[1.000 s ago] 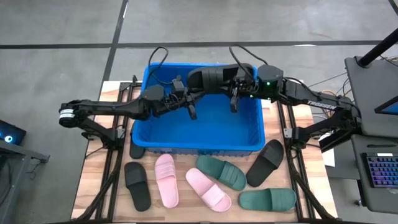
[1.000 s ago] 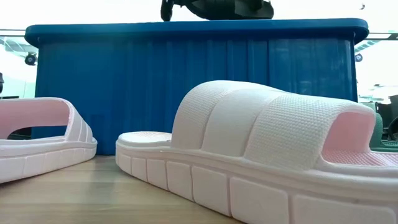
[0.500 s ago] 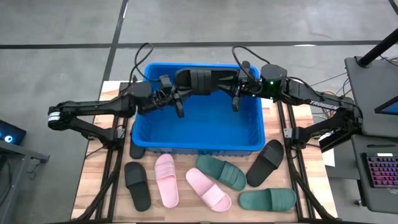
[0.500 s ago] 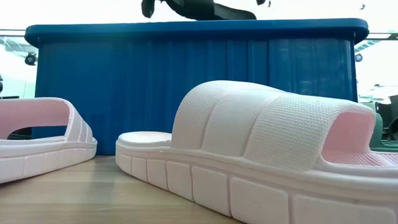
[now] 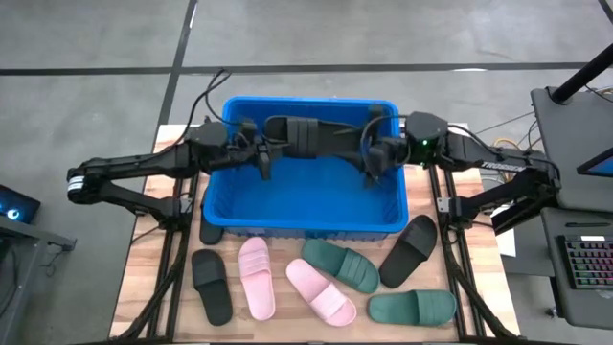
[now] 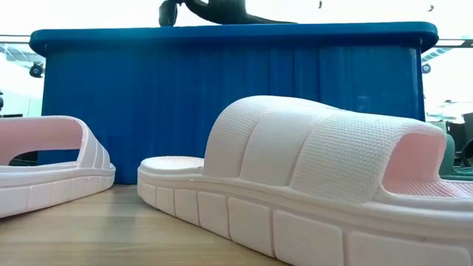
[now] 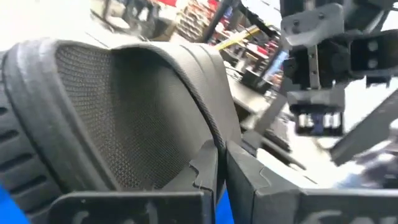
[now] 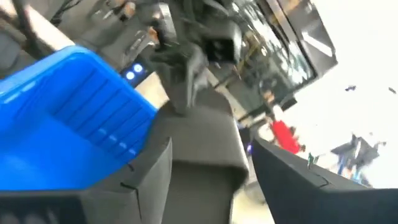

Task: Pick and place slides into bin
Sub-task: Put the black slide into the blue bin

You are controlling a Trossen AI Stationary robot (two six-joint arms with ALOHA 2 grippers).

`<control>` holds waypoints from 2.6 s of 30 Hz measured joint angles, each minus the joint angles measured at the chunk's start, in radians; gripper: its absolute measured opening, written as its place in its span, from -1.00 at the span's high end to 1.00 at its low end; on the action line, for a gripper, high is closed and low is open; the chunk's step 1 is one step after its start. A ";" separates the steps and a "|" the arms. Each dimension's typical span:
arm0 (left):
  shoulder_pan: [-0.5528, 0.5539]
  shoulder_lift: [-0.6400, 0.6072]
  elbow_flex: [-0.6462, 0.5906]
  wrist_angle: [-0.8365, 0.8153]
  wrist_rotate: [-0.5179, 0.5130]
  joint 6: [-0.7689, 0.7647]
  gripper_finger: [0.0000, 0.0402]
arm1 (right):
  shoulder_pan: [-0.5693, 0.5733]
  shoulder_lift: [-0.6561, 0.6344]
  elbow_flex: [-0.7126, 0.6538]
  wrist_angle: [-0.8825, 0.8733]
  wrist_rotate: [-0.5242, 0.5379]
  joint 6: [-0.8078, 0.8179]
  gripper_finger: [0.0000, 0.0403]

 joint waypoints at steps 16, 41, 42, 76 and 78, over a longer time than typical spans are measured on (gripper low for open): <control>0.053 0.024 0.000 -0.015 0.355 -0.233 1.00 | 0.088 0.034 0.000 -0.062 0.106 -0.149 -0.04; 0.057 0.081 0.011 0.065 0.542 -0.365 1.00 | 0.119 0.082 0.002 -0.082 0.103 -0.196 -0.04; 0.057 0.081 0.011 0.065 0.542 -0.365 1.00 | 0.118 0.083 0.002 -0.078 0.103 -0.194 -0.04; 0.059 0.080 0.012 0.073 0.528 -0.206 0.38 | 0.121 0.111 0.036 -0.123 0.183 -0.027 0.94; 0.068 0.080 0.013 0.071 0.524 -0.183 0.25 | 0.121 0.110 0.036 -0.139 0.210 -0.009 0.94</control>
